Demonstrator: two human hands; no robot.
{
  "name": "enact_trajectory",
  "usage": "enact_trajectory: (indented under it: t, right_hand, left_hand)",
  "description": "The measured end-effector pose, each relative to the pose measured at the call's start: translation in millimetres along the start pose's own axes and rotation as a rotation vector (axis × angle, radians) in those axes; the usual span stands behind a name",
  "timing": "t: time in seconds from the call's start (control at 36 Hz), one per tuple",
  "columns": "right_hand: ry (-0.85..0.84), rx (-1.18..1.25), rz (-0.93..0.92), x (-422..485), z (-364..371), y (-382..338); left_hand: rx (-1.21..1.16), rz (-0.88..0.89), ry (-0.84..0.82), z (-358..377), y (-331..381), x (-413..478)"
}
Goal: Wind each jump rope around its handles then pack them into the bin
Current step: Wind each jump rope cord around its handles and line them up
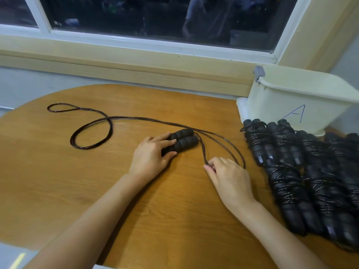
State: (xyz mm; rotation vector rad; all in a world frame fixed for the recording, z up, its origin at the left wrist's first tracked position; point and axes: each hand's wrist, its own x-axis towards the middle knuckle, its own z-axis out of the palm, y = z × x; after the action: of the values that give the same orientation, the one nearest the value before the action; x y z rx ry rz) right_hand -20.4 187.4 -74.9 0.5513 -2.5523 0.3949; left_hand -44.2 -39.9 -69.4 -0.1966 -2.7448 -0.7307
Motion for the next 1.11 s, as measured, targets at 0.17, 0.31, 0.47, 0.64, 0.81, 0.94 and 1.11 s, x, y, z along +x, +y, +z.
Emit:
enact_trajectory:
  t: [0.17, 0.31, 0.47, 0.64, 0.81, 0.94, 1.11]
  right_hand:
    - [0.055, 0.056, -0.059, -10, 0, -43]
    - [0.102, 0.051, -0.105, -8, 2, -71]
    - [0.107, 0.023, -0.154, -10, 4, -90]
    - [0.049, 0.031, -0.240, -13, 2, -85]
    - [-0.022, -0.054, -0.468, -12, -1, -42]
    - [-0.052, -0.072, -0.559, 2, -10, -15]
    - [-0.084, -0.021, -0.553, 14, -10, 8]
  left_hand:
    - [0.129, 0.034, -0.049, -4, 5, -1]
    - [0.160, -0.005, -0.215, -22, 12, 7]
    - [0.136, -0.079, -0.395, -38, 21, 18]
    - [0.236, -0.020, -0.402, -38, 21, 21]
    - [0.281, 0.034, -0.317, -30, 13, 12]
    - [0.279, 0.121, -0.272, -22, 0, 5]
    - [0.157, 0.123, -0.250, -14, -9, -1]
